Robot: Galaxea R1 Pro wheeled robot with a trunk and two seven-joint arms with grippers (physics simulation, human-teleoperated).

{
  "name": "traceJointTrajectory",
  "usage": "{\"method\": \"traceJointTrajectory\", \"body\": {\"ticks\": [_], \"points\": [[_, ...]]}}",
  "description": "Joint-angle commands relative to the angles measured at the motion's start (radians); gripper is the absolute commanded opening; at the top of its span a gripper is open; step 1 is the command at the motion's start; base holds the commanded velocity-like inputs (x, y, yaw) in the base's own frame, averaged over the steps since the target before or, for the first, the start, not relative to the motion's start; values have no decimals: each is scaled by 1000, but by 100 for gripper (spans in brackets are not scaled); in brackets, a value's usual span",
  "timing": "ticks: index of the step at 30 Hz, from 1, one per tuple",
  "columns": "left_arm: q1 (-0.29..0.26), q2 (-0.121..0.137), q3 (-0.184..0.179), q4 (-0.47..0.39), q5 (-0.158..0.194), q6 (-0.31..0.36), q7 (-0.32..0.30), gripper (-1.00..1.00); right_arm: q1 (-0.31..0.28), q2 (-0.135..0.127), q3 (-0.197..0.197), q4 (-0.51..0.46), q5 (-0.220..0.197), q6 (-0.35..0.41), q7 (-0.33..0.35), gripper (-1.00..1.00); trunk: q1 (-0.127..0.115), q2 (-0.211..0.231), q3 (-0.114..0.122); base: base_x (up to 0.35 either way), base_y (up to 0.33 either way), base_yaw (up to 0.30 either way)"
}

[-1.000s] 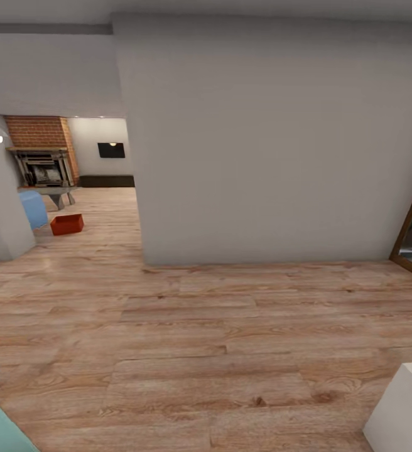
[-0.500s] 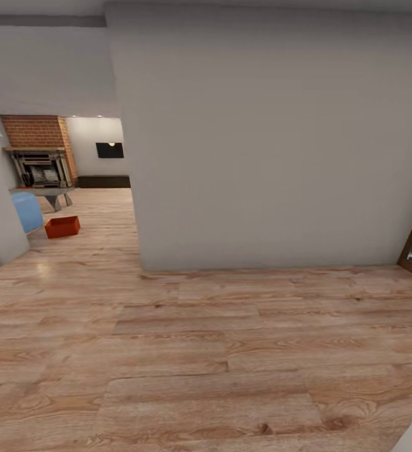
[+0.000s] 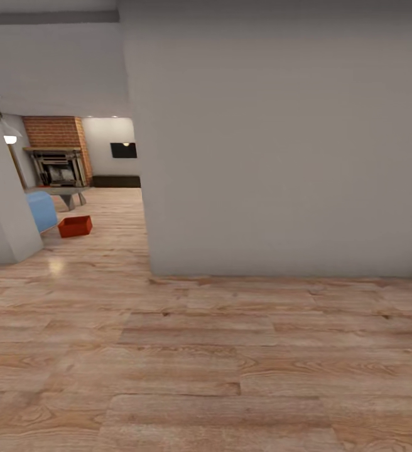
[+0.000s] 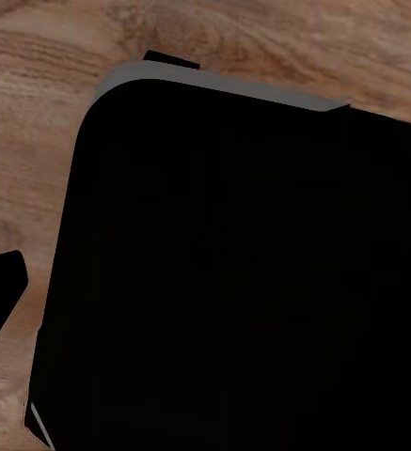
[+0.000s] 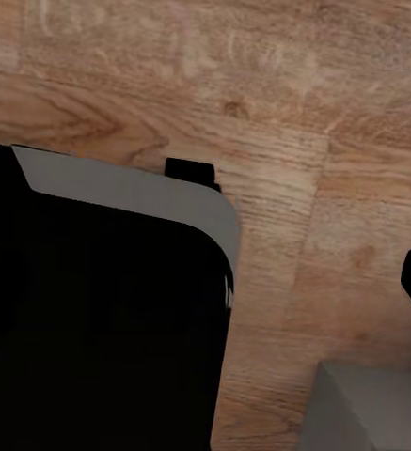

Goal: Move the two storage containers from the living room to the garage. In the garage, place one container on the floor and stack the other container on top of it (either order is fine).

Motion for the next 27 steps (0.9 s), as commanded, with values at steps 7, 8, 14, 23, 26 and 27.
{"method": "traceJointTrajectory", "body": {"ticks": [7,8,14,23,26,27], "points": [[0,0,0,-1,5,-2,1,100,-1,0,11,3,-7,-5,0,100,1,0,-1,322,0,273],[0,0,0,-1,5,-2,1,100,-1,0,11,3,-7,-5,0,100,1,0,-1,322,0,274],[0,0,0,-1,5,-1,1,100,-1,0,11,3,-8,-5,0,100,1,0,-1,322,0,274],[0,0,0,-1,5,-2,1,100,-1,1,9,3,-12,-5,-1,100,1,0,-1,322,0,275],[0,0,0,-1,5,-2,1,100,-1,1,9,3,-13,-5,-1,100,1,0,-1,322,0,276],[0,0,0,-1,5,-2,1,100,-1,1,9,3,-13,-5,-1,100,1,0,-1,322,0,276]]}}
